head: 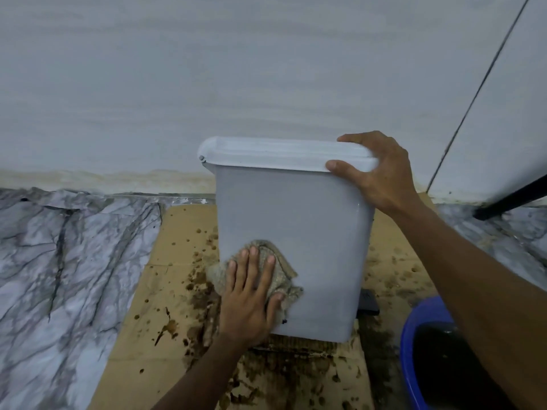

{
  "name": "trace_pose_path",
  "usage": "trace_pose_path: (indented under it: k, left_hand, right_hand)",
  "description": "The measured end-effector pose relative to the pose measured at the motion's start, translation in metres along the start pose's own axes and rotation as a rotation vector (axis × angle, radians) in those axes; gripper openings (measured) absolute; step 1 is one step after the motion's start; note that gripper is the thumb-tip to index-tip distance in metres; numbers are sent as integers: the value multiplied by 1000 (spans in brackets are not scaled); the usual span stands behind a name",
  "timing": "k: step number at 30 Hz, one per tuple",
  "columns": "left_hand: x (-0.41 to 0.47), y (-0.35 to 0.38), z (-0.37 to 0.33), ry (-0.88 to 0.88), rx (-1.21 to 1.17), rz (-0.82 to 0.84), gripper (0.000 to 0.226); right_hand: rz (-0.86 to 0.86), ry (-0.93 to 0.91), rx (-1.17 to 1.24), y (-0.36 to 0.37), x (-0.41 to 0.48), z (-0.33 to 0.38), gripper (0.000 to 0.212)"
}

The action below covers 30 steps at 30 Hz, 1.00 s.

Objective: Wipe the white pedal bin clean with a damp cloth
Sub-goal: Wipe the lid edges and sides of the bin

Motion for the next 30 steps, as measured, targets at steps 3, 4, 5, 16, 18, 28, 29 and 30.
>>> trace_pose_path:
  k: [3, 4, 5, 16, 18, 28, 29, 30]
  left_hand:
    - [-30, 8, -1, 167, 46, 78, 67]
    - [-28, 7, 2, 237, 62, 90, 69]
    - [-21, 4, 5, 301, 74, 100, 70]
    - [49, -6, -21, -481, -146, -217, 74]
    - [29, 3, -42, -643, -218, -233, 75]
    - [37, 4, -58, -690, -277, -234, 80]
    - [44, 0, -47, -657, -255, -254, 80]
    - [50, -4, -36, -664, -247, -279, 81]
  right_hand:
    - [-9, -14, -8, 0, 0, -1, 56]
    - [-13, -16, -12, 0, 0, -1, 55]
    - [-15, -15, -11, 1, 0, -1, 55]
    - [-15, -13, -2, 2, 1, -2, 52]
    - [-15, -16, -3, 2, 0, -2, 51]
    - [-21, -11, 14, -2, -3, -3, 50]
    - [-19, -13, 10, -1, -4, -2, 50]
    - [-19, -15, 9, -1, -4, -2, 51]
Point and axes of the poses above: each hand's wrist, its own x-axis towards the middle knuckle, its own y-axis out of the palm, z = x × y, the point moved 3 cm from there along x, towards the middle knuckle, and after that the axes turned 2 degrees about y, right-handed, at the moved point
